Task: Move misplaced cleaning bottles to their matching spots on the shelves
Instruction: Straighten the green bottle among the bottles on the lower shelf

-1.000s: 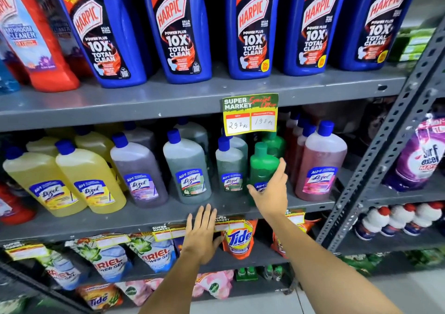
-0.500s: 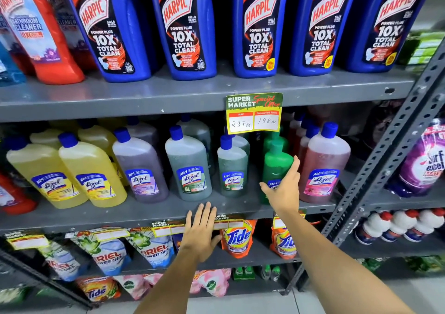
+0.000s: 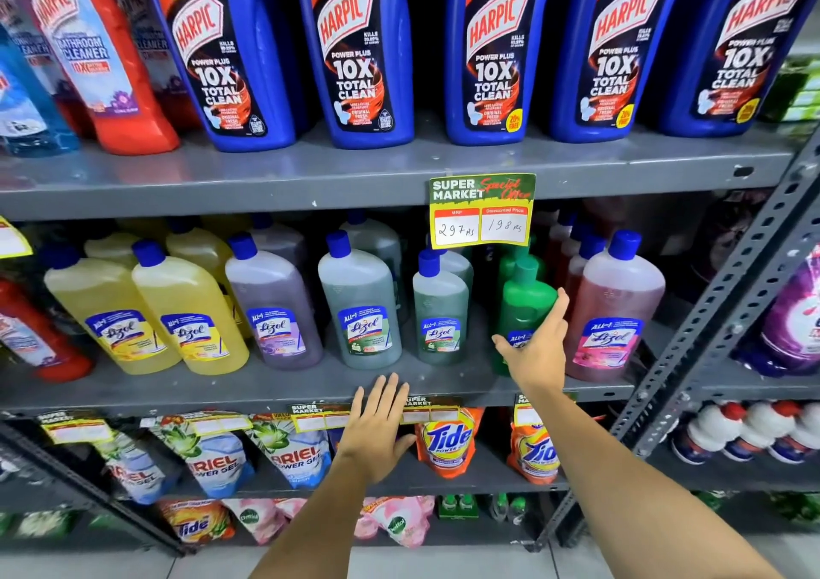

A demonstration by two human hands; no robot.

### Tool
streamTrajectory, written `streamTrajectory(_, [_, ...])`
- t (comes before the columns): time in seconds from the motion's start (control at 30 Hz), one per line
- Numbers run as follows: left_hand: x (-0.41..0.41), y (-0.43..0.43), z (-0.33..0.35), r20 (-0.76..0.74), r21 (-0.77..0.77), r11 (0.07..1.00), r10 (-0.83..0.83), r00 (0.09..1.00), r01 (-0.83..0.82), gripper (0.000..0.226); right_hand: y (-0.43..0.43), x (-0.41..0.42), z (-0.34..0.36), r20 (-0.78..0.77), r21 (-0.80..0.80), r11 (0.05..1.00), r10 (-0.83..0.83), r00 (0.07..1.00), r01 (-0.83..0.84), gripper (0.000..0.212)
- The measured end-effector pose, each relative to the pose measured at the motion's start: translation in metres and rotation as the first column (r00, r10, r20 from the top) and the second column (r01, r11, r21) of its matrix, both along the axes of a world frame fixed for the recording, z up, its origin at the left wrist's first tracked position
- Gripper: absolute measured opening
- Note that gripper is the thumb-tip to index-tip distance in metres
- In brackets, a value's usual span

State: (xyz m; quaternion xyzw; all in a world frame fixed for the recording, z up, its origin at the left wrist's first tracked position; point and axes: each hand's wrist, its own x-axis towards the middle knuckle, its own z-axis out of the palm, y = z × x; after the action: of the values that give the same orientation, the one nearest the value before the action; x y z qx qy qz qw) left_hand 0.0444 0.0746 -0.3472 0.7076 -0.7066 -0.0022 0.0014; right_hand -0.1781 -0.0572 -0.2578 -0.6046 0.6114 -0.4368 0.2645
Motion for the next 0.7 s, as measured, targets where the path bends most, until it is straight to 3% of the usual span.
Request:
streamTrajectory(0.2, [0.0, 0.005, 0.0, -0.07, -0.102, 0.995, -0.007, 0.998, 0.0, 0.072, 0.014, 0.008, -0.005, 0.059, 0.108, 0.992, -0.077, 0.995, 0.07, 0.129])
streamTrajectory(0.3, [-0.002, 0.01, 0.017, -0.074, -0.214, 0.976, -0.044, 0.996, 0.028, 0.067, 0.05, 0.014, -0.008, 0.077, 0.024, 0.99, -0.139, 0.987, 0.137, 0.107])
streamTrajectory(0.37, [0.002, 0.017, 0.039, -0.098, -0.274, 0.96, -0.089, 0.991, 0.059, 0.062, 0.075, 0.028, -0.003, 0.067, -0.13, 0.991, -0.024, 0.997, 0.033, 0.074])
streamTrajectory(0.47, [0.025, 0.03, 0.077, -0.14, -0.405, 0.913, -0.109, 0.984, 0.044, 0.057, 0.094, 0.071, 0.027, 0.126, -0.273, 0.927, 0.301, 0.945, -0.259, 0.034])
streamTrajectory(0.57, [0.068, 0.049, 0.121, -0.132, -0.508, 0.861, -0.071, 0.989, -0.006, 0.057, 0.11, 0.126, 0.087, 0.072, -0.44, 0.767, 0.548, 0.833, -0.466, 0.028])
streamTrajectory(0.7, [0.132, 0.088, 0.186, -0.11, -0.607, 0.79, 0.027, 0.994, -0.088, 0.056, 0.127, 0.194, 0.168, -0.101, -0.616, 0.575, 0.62, 0.778, -0.538, 0.025])
